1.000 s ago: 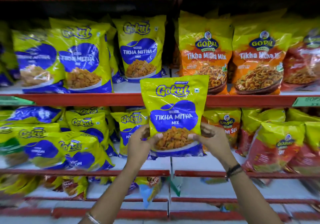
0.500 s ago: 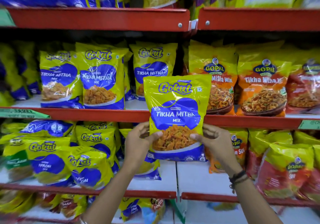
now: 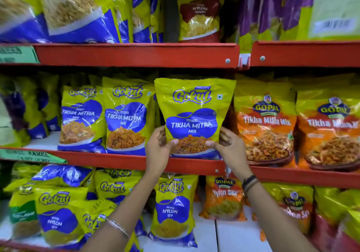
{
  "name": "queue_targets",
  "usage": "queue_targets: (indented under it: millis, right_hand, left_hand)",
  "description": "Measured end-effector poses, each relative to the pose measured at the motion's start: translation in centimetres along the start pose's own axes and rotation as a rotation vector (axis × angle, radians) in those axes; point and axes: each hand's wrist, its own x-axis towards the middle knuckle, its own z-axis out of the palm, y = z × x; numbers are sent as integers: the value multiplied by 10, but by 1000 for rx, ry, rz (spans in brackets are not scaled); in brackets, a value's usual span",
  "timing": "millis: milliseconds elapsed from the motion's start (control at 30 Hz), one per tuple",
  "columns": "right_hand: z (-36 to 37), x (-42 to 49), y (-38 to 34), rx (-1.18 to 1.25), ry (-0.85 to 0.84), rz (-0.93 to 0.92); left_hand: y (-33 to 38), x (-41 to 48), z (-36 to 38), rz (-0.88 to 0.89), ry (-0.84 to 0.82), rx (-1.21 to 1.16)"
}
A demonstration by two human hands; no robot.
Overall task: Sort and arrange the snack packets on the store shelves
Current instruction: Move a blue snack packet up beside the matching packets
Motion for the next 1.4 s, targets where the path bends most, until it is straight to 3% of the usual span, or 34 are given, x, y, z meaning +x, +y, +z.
queue_targets:
  millis: [200, 267, 333, 467, 667, 867, 1033, 1200, 1267, 1333, 1400]
  right_hand:
    - [2, 25, 18, -80, -13, 108]
    - [0, 33, 15, -76, -2, 118]
    - [0, 43, 7, 13, 56, 115]
    - [13, 81, -15, 39, 141, 45]
    - [20, 115, -28, -230, 390, -46]
    - [17, 115, -23, -363, 451, -158]
    - [24, 113, -9, -317, 486, -162]
    - [36, 73, -19, -244, 460, -209]
    - [46, 46, -14, -358, 343, -320]
    - [52, 27, 2, -557, 201, -476]
    - [53, 18, 19, -739, 98, -528]
  left_hand:
    - [-4, 33, -2, -123, -76, 314]
    - [2, 43, -1, -180, -108, 201]
    - [3, 60, 3, -279, -108, -99]
    - [0, 97, 18, -349, 32, -395]
    - [24, 128, 34, -268, 270, -347]
    - [21, 139, 34, -211, 310, -285]
    - [19, 140, 28, -224, 214, -286]
    - [15, 100, 27, 31, 150, -35]
    - [4, 67, 29, 200, 138, 225]
    - [-12, 39, 33, 454, 31, 517]
    - [-29, 28, 34, 571, -81, 765]
